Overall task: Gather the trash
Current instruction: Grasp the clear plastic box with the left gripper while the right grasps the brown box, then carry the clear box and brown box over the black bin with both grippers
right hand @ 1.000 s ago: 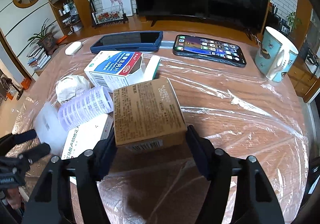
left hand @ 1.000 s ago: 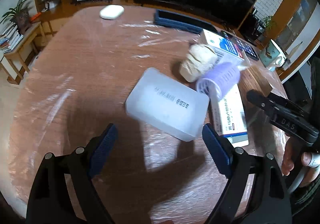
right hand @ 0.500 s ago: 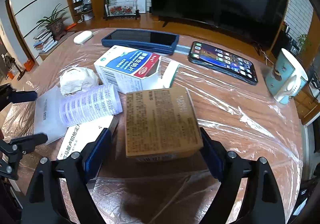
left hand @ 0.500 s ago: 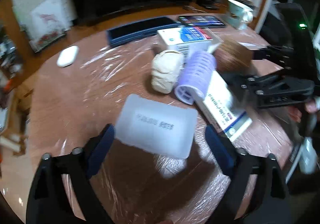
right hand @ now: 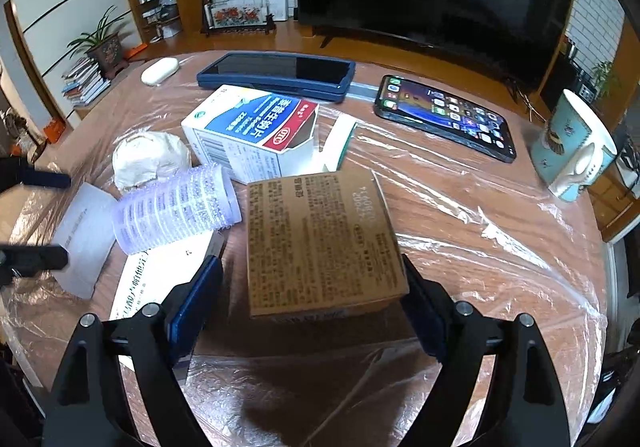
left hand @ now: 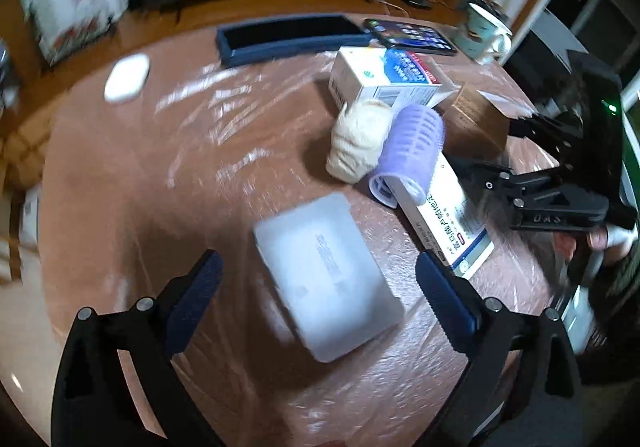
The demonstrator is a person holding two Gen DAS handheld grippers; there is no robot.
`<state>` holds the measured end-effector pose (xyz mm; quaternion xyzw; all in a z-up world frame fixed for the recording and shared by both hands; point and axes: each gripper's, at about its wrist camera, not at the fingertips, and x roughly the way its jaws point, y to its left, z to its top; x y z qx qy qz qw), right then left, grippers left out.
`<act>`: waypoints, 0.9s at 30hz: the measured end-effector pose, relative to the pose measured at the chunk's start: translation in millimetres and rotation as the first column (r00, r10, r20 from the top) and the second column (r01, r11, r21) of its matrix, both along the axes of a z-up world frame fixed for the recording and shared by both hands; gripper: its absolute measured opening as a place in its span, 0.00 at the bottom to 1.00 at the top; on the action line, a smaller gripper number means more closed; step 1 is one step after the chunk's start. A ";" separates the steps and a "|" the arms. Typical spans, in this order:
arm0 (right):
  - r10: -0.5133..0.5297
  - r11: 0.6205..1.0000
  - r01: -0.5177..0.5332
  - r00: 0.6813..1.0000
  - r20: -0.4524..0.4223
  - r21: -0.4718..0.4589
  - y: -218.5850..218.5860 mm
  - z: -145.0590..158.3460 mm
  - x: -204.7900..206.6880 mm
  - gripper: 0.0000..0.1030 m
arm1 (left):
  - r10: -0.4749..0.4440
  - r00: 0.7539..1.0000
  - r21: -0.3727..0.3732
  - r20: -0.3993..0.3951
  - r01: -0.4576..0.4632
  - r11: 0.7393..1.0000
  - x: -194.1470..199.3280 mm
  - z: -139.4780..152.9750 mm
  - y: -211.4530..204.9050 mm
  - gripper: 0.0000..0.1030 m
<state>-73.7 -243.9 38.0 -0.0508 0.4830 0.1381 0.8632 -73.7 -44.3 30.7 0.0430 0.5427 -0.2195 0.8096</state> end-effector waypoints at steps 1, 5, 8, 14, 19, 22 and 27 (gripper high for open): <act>-0.006 1.000 0.006 1.000 0.000 -0.002 0.4 -0.3 0.3 0.82 | 0.019 1.000 0.006 0.000 -0.019 1.000 -1.9 -3.0 -2.2 0.95; -0.017 1.000 0.017 1.000 -0.014 0.005 1.7 -4.2 4.3 0.82 | 0.133 0.991 0.082 0.017 -0.134 0.988 -5.1 -18.9 -11.1 0.89; -0.040 0.999 0.040 0.999 -0.008 0.009 0.8 -4.9 5.4 0.82 | 0.172 0.983 0.121 0.068 -0.179 0.976 -9.2 -17.3 -14.3 0.70; -0.049 0.999 0.050 0.999 -0.018 0.023 -2.3 -7.4 5.0 0.62 | 0.197 0.976 0.122 0.099 -0.208 0.971 -16.3 -15.8 -11.7 0.55; -0.038 0.996 0.039 0.999 -0.016 0.075 -7.5 -5.3 0.2 0.56 | 0.231 0.968 0.096 0.100 -0.241 0.966 -17.5 -14.4 -7.2 0.55; -0.051 0.994 0.051 0.999 -0.002 0.095 -12.7 -0.3 -6.7 0.56 | 0.258 0.963 0.043 0.073 -0.262 0.964 -18.1 -13.0 -3.9 0.55; -0.067 0.988 0.066 0.998 -0.003 0.140 -24.0 9.5 -21.7 0.56 | 0.293 0.954 -0.004 0.070 -0.293 0.956 -27.5 -6.4 3.3 0.55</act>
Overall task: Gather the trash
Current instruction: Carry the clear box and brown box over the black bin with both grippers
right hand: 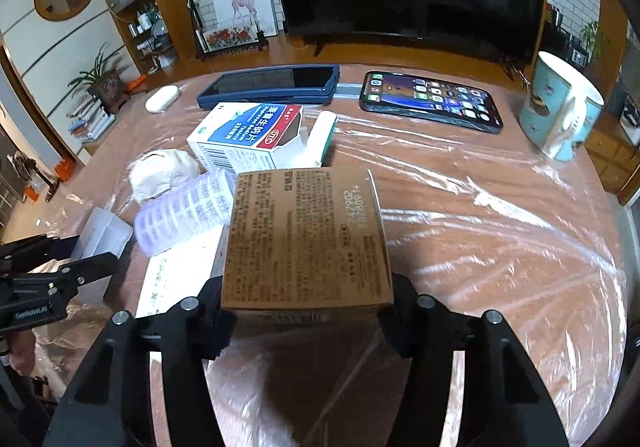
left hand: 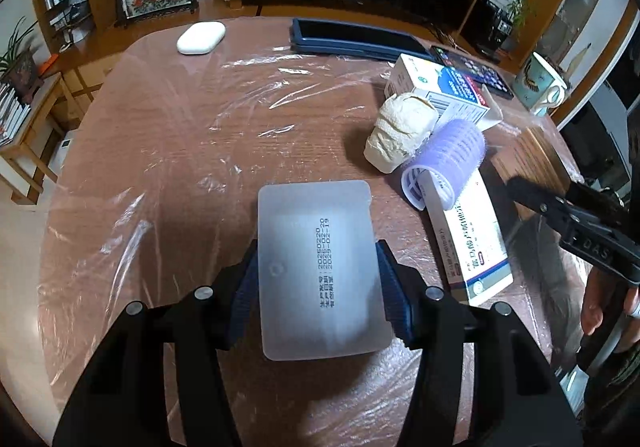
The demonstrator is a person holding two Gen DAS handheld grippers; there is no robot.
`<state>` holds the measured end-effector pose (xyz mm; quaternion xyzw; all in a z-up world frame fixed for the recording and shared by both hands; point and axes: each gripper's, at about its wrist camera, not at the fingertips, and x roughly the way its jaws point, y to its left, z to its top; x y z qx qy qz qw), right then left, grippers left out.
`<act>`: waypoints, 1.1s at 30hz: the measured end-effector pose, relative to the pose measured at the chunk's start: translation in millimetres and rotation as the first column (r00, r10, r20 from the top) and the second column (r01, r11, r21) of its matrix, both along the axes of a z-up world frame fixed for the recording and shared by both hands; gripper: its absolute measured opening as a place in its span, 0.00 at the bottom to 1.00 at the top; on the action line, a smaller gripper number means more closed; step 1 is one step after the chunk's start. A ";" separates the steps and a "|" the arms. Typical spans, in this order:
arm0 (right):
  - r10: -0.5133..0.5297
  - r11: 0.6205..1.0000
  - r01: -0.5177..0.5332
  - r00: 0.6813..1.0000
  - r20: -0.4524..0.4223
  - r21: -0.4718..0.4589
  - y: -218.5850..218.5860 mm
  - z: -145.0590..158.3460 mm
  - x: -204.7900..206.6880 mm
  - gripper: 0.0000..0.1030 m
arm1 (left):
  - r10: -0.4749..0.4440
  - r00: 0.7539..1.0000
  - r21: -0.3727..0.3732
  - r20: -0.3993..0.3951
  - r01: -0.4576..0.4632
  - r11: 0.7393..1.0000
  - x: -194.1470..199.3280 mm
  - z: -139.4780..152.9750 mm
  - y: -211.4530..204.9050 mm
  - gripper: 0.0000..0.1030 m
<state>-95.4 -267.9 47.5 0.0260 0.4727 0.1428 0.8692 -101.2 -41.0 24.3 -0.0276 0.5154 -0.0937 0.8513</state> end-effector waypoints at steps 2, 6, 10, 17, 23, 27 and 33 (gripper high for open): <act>-0.006 1.000 0.006 1.000 0.000 0.018 -4.0 5.1 -7.5 0.56 | 0.006 1.000 -0.010 0.010 -0.006 1.000 -4.4 3.2 -0.1 0.55; -0.010 0.999 0.009 1.000 0.017 0.035 -8.3 16.3 -24.8 0.56 | 0.016 1.000 -0.017 0.026 -0.015 1.000 -11.2 8.5 -3.7 0.55; -0.005 0.999 0.004 1.000 0.022 0.044 -7.7 22.8 -39.3 0.56 | 0.006 0.999 -0.015 0.043 -0.005 1.000 -20.0 13.9 -12.7 0.55; 0.021 0.998 -0.023 0.999 0.045 0.053 -4.0 34.8 -64.6 0.56 | -0.018 0.997 -0.013 0.075 0.019 1.000 -35.8 27.4 -23.2 0.55; 0.046 0.997 -0.049 0.997 0.061 0.054 -1.1 41.6 -86.4 0.56 | -0.035 0.995 -0.007 0.093 0.036 0.999 -53.6 34.5 -27.9 0.55; 0.058 0.997 -0.062 0.996 0.066 0.053 -1.9 43.7 -100.5 0.56 | -0.041 0.994 -0.005 0.098 0.042 0.999 -65.5 37.3 -30.2 0.55; 0.075 0.996 -0.079 0.995 0.072 0.050 -6.3 49.5 -120.8 0.56 | -0.066 0.992 0.002 0.104 0.066 0.998 -84.8 39.8 -35.7 0.55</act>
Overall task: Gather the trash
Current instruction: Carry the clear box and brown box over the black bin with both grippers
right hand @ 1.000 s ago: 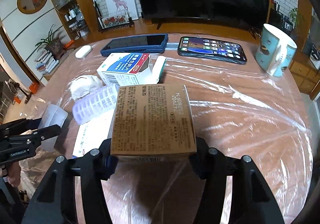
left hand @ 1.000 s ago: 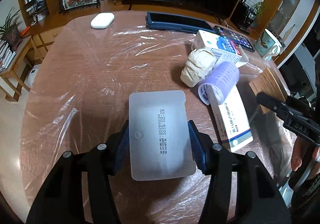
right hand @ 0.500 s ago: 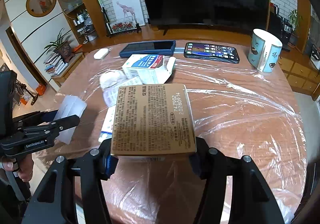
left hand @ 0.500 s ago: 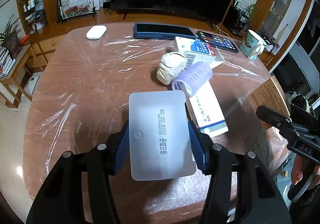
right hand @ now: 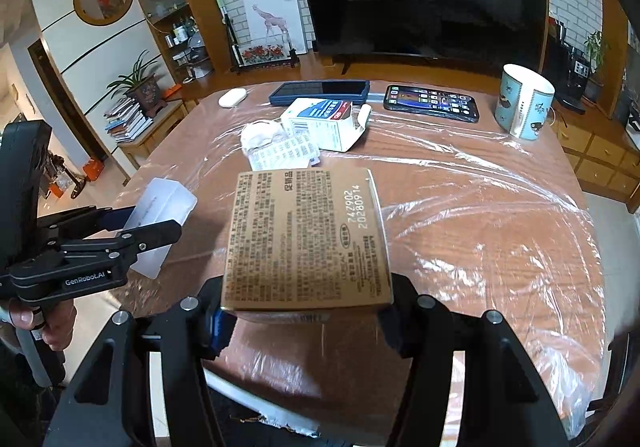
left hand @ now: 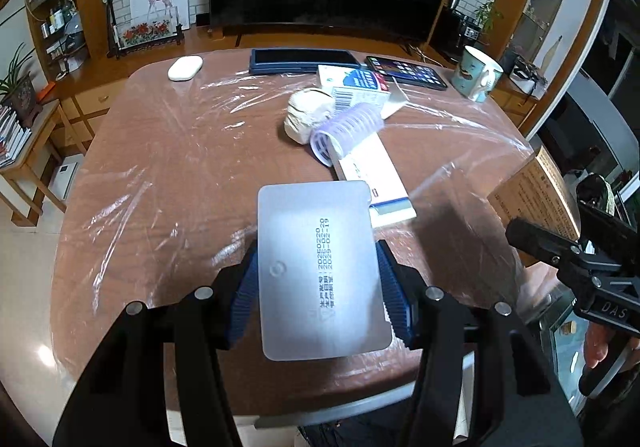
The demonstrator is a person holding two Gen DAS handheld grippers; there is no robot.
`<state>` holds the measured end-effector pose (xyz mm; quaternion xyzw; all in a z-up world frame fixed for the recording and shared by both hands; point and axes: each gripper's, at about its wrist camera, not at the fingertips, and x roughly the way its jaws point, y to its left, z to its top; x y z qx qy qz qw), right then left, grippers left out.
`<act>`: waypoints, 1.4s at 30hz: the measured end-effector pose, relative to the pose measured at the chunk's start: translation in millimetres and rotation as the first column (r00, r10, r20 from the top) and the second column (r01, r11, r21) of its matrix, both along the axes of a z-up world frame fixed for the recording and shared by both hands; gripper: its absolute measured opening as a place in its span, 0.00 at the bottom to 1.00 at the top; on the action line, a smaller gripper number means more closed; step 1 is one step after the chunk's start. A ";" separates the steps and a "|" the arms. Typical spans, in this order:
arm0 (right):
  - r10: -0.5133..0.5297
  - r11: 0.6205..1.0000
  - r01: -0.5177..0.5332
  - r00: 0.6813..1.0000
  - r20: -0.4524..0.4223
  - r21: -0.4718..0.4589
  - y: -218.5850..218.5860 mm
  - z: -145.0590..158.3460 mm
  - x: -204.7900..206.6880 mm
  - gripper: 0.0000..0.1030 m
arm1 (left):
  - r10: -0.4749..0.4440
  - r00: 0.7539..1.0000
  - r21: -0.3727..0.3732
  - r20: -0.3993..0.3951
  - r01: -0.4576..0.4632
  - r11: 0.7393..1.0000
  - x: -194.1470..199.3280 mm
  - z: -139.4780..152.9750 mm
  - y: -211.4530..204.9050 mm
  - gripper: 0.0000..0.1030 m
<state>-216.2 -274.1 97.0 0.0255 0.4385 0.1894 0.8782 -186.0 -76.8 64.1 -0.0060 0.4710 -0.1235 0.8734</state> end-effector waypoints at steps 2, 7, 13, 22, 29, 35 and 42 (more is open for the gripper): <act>0.007 1.000 -0.007 1.000 0.001 -0.001 -2.9 2.0 -7.9 0.56 | -0.012 1.000 0.002 0.003 0.012 1.000 -6.8 1.3 -2.2 0.55; 0.018 1.000 -0.018 1.000 0.000 -0.002 -9.3 4.9 -24.2 0.56 | -0.033 0.999 0.004 0.004 0.033 0.999 -18.4 2.9 -5.8 0.55; 0.032 0.999 -0.032 0.999 -0.010 0.006 -16.2 5.5 -38.6 0.56 | -0.065 0.998 0.004 0.004 0.065 0.998 -32.2 4.8 -9.3 0.55; 0.077 0.997 -0.077 0.997 -0.031 -0.008 -17.8 3.2 -63.8 0.56 | -0.127 0.992 0.016 -0.001 0.127 0.992 -53.8 4.4 -15.8 0.55; 0.118 0.993 -0.119 0.991 -0.058 -0.020 -14.9 -2.7 -84.7 0.56 | -0.179 0.984 0.032 -0.014 0.180 0.983 -70.5 1.9 -22.7 0.55; 0.148 0.988 -0.151 0.985 -0.086 -0.028 -11.0 -10.0 -101.5 0.56 | -0.233 0.972 0.043 -0.033 0.235 0.971 -86.2 -2.1 -28.3 0.55; 0.167 0.985 -0.172 0.979 -0.116 -0.031 -8.0 -20.1 -113.8 0.56 | -0.287 0.956 0.059 -0.059 0.291 0.955 -103.3 -8.4 -36.0 0.55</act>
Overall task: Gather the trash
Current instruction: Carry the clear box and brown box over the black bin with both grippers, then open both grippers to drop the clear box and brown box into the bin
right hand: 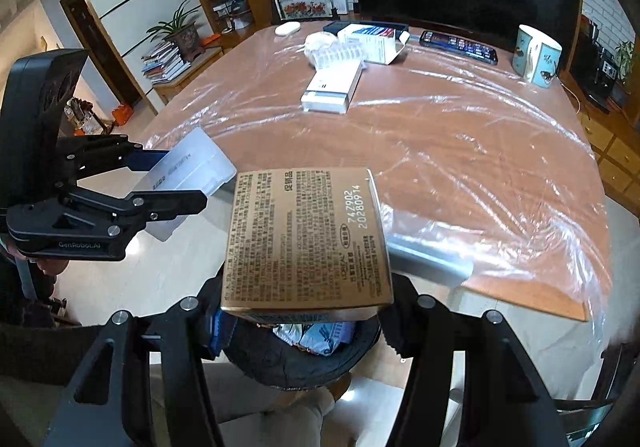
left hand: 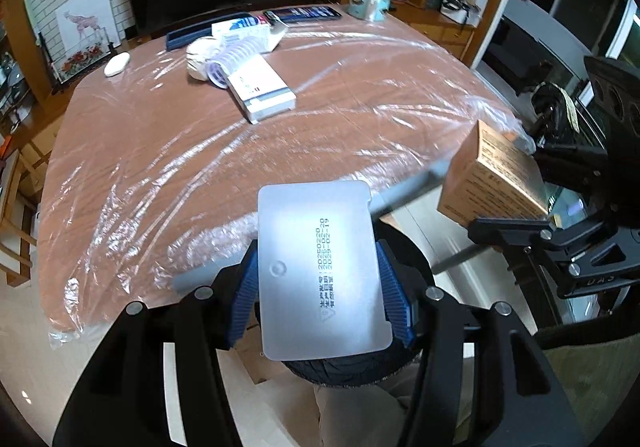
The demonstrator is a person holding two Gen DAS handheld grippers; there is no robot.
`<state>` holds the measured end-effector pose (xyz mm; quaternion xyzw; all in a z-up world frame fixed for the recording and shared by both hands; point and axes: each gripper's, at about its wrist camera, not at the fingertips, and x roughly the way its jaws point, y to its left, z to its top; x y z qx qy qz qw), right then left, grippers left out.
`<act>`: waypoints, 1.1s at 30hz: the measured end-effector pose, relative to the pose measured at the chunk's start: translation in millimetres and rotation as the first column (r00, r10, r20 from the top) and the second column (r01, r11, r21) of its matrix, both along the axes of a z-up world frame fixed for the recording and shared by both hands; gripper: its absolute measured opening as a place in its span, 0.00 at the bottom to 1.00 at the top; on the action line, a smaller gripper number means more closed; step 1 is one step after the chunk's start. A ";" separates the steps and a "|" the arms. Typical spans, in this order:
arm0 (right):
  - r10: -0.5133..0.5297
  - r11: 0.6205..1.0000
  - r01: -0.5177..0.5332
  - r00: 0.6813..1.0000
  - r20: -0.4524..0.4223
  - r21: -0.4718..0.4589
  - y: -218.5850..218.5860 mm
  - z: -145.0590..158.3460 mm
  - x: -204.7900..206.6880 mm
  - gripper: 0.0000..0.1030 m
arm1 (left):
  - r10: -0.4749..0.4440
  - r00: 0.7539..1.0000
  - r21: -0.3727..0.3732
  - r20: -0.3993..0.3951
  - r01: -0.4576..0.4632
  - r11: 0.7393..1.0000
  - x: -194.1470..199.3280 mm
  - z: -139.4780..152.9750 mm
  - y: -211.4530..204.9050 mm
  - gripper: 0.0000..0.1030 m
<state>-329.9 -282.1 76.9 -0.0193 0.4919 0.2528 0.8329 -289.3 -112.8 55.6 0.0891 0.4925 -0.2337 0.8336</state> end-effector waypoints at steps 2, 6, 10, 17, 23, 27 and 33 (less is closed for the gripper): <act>0.003 1.000 -0.003 1.000 -0.007 -0.003 -0.2 -2.8 -1.1 0.56 | -0.014 1.000 0.006 -0.010 0.014 1.000 -4.3 -3.3 -2.1 0.55; 0.009 1.000 -0.009 1.000 -0.024 -0.006 -0.6 -9.6 -4.5 0.56 | -0.032 0.999 0.013 -0.030 0.032 0.999 -10.8 -9.9 -6.3 0.55; 0.018 1.000 -0.019 0.999 -0.040 -0.013 -0.9 -17.5 -7.9 0.56 | -0.045 0.997 0.024 -0.055 0.047 0.999 -16.5 -19.7 -10.9 0.55; 0.033 0.999 -0.035 0.997 -0.070 -0.032 -1.9 -31.4 -9.8 0.56 | -0.062 0.993 0.049 -0.105 0.067 0.997 -20.3 -39.4 -15.9 0.55; 0.049 0.997 -0.053 0.995 -0.087 -0.051 -2.0 -41.7 -10.1 0.56 | -0.068 0.989 0.072 -0.133 0.078 0.994 -20.5 -53.1 -18.2 0.55; 0.069 0.995 -0.076 0.993 -0.098 -0.068 1.9 -48.6 -10.3 0.56 | -0.073 0.987 0.093 -0.142 0.087 0.992 -20.9 -60.7 -19.9 0.55; 0.096 0.990 -0.107 0.989 -0.111 -0.096 8.2 -60.3 -9.9 0.56 | -0.079 0.984 0.121 -0.157 0.099 0.988 -21.0 -72.3 -24.2 0.55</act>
